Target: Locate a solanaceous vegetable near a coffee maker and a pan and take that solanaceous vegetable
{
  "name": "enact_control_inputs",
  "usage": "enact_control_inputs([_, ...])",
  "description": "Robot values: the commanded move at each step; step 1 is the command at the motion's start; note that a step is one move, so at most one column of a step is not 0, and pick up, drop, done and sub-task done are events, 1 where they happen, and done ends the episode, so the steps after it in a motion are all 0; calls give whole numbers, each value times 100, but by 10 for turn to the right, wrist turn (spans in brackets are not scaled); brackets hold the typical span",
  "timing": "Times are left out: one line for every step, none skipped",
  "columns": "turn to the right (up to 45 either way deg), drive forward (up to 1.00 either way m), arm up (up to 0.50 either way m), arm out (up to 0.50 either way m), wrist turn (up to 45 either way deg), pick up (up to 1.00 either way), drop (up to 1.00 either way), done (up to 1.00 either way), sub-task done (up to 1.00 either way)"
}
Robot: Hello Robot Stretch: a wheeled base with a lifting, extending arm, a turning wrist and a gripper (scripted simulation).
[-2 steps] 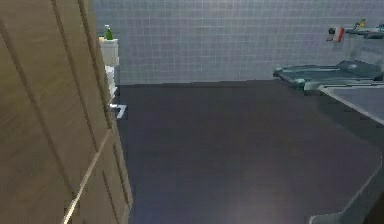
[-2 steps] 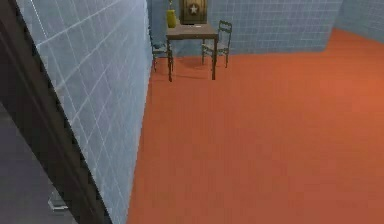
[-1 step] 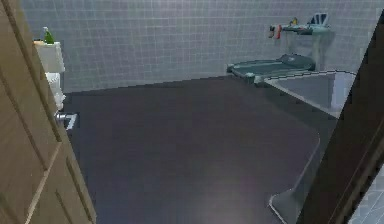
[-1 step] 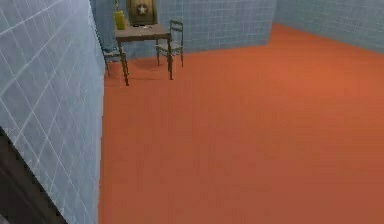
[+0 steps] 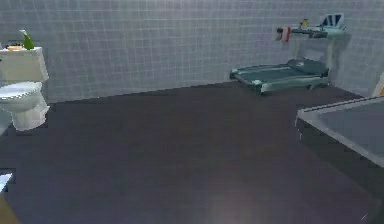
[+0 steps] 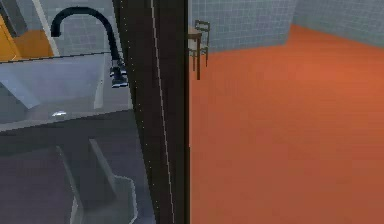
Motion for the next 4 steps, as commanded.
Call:
enact_control_inputs([-60, 0, 0, 0, 0, 0, 0, 0, 0])
enact_control_inputs([0, 75, 0, 0, 0, 0, 0, 0, 0])
enact_control_inputs([150, 0, 0, 0, 0, 0, 0, 0, 0])
enact_control_inputs([0, 45, 0, 0, 0, 0, 0, 0, 0])
